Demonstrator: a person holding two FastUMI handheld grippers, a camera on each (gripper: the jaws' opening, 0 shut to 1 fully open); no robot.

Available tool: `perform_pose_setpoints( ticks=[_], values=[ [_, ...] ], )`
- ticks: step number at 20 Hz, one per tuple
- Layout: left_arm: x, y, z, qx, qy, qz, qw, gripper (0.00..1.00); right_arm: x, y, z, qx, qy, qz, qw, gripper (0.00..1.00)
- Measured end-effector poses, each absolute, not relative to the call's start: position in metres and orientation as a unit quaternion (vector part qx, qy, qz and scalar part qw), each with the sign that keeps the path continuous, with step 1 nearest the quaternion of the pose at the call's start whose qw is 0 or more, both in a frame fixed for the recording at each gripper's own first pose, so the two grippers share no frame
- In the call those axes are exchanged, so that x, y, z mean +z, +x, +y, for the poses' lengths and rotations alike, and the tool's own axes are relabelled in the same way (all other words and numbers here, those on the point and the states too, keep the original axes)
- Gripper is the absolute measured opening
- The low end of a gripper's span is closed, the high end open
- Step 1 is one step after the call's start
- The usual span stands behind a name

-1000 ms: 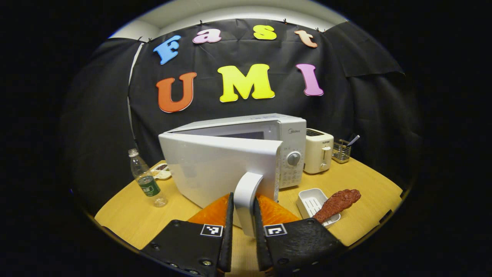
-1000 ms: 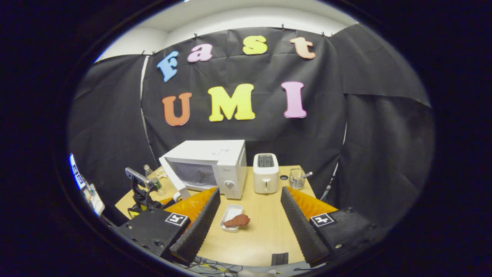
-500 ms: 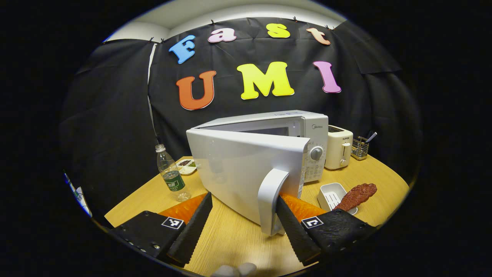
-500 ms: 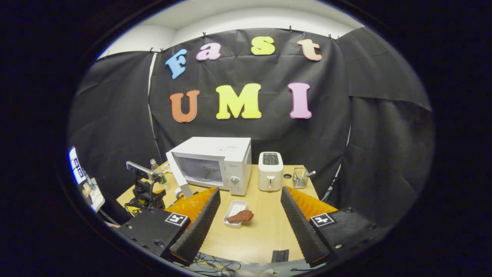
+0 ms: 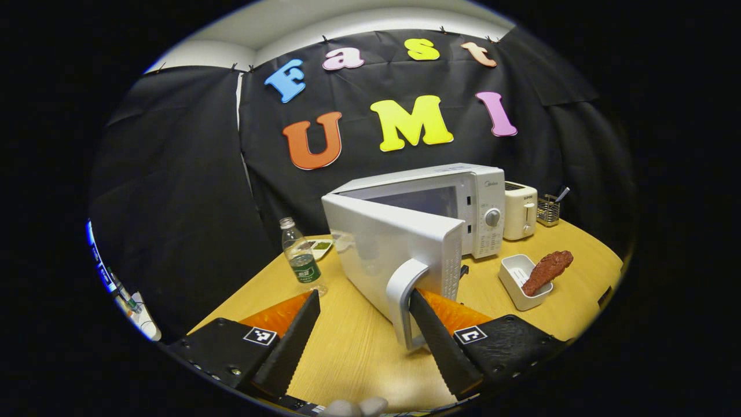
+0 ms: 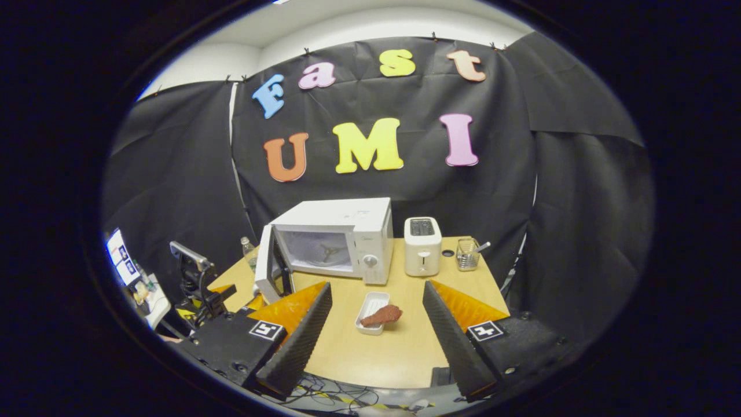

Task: Open the microwave oven with the left hand, put the food in, and close the microwave oven.

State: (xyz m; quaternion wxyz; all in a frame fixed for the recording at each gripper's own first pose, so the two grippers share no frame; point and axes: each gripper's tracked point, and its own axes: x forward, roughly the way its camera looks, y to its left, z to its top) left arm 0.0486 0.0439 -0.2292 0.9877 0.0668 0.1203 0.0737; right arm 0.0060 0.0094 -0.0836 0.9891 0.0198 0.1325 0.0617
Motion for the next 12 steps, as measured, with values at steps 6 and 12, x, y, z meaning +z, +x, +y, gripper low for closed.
perform_pose_setpoints(
  ticks=[6,12],
  values=[
    [-0.229,0.011,0.120,0.119,0.079,0.126,0.982,0.95,-0.093,-0.003,0.052,0.085,0.027,0.133,0.987,0.95],
    [-0.230,-0.022,0.195,0.176,0.089,0.135,0.971,0.95,-0.110,0.003,0.065,0.089,0.024,0.134,0.987,1.00]
  ],
)
